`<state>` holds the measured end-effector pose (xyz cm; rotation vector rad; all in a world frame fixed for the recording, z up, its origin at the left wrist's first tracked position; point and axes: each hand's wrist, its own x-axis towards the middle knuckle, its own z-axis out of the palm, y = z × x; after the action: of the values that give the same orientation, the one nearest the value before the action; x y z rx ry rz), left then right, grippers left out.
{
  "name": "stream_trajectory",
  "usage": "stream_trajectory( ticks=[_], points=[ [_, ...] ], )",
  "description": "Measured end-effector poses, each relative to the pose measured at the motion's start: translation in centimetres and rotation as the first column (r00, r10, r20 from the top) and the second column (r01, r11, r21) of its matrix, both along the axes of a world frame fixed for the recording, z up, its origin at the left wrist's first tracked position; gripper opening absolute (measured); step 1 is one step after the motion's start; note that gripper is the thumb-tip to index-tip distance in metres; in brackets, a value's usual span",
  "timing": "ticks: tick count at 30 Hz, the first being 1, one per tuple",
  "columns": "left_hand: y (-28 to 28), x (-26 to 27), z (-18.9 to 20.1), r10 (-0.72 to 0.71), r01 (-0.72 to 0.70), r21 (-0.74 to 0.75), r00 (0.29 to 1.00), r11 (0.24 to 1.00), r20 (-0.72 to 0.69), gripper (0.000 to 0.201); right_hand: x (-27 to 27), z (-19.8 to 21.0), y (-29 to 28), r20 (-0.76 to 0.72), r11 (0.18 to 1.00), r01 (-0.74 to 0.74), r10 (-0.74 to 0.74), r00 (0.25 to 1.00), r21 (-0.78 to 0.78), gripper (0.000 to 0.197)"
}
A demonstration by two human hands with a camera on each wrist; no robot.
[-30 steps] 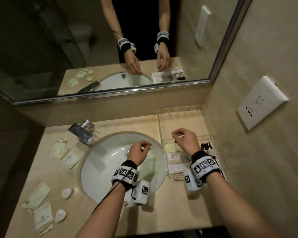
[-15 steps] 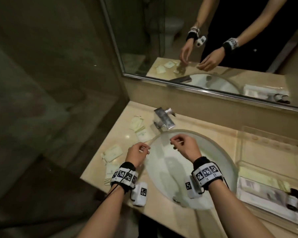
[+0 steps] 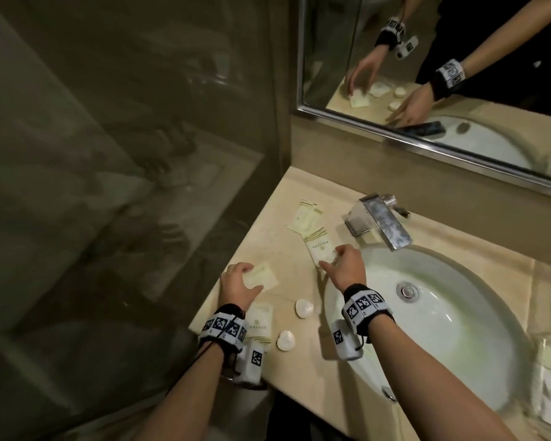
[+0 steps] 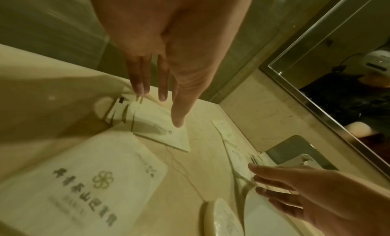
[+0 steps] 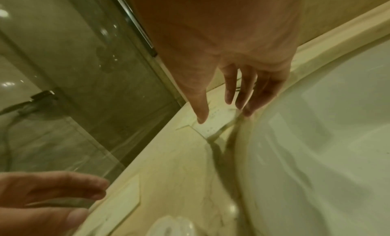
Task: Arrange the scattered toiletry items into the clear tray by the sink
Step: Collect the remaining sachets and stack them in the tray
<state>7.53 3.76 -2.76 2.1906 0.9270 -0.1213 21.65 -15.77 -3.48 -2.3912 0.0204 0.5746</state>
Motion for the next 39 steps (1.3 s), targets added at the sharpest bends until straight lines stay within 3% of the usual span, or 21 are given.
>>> stream_trajectory(
  ticks=[5, 11, 18, 23, 27, 31, 34, 37, 39],
  points=[
    [0.8, 1.3, -1.0, -0.042, 0.052, 0.093, 0.994, 0.994, -0.101, 0.055, 0.5, -0.8, 1.4, 0.059, 0.982, 0.016, -0.005, 0.998, -0.188, 0.066],
    [1.3, 2.1, -1.2, -0.066, 0.094, 0.111, 0.97, 0.989, -0.232, 0.046, 1.2, -1.1, 1.6, -0.021, 0.969, -0.015, 0.01, 1.0, -0.247, 0.061],
    [0.9, 3.9, 1.2, -0.035, 0.036, 0.012, 0.997, 0.999, -0.071, 0.026, 1.3, 1.0, -0.3, 0.033, 0.998, 0.017, -0.019, 0.999, 0.054, 0.02],
    [-2.7, 6.2, 5.5, -0.032, 0.041, -0.11, 0.996, 0.993, 0.088, 0.035, 0.9, 5.4, -3.5, 0.158, 0.975, 0.021, -0.056, 0.986, 0.219, 0.024],
    [-7.4, 8.0, 8.7, -0.029, 0.077, -0.283, 0.985, 0.956, 0.171, 0.038, 1.0, 8.9, -8.3, 0.208, 0.921, 0.054, -0.143, 0.968, 0.385, 0.023],
    [-13.3, 9.6, 11.4, -0.059, 0.162, -0.475, 0.973, 0.865, 0.224, 0.046, 0.9, 11.6, -14.2, 0.259, 0.887, 0.102, -0.239, 0.936, 0.451, 0.019],
    [-19.7, 10.2, 12.7, -0.114, 0.239, -0.545, 0.961, 0.804, 0.253, 0.05, 0.0, 12.9, -20.9, 0.247, 0.864, 0.191, -0.334, 0.91, 0.465, 0.022],
    [-25.9, 10.5, 12.7, -0.206, 0.306, -0.571, 0.95, 0.762, 0.236, 0.07, -1.3, 12.9, -28.2, 0.23, 0.837, 0.274, -0.417, 0.879, 0.474, 0.016],
    [-29.8, 10.4, 12.4, -0.265, 0.344, -0.579, 0.939, 0.739, 0.219, 0.075, -2.4, 12.6, -32.7, 0.205, 0.806, 0.345, -0.485, 0.85, 0.48, 0.023]
  ],
)
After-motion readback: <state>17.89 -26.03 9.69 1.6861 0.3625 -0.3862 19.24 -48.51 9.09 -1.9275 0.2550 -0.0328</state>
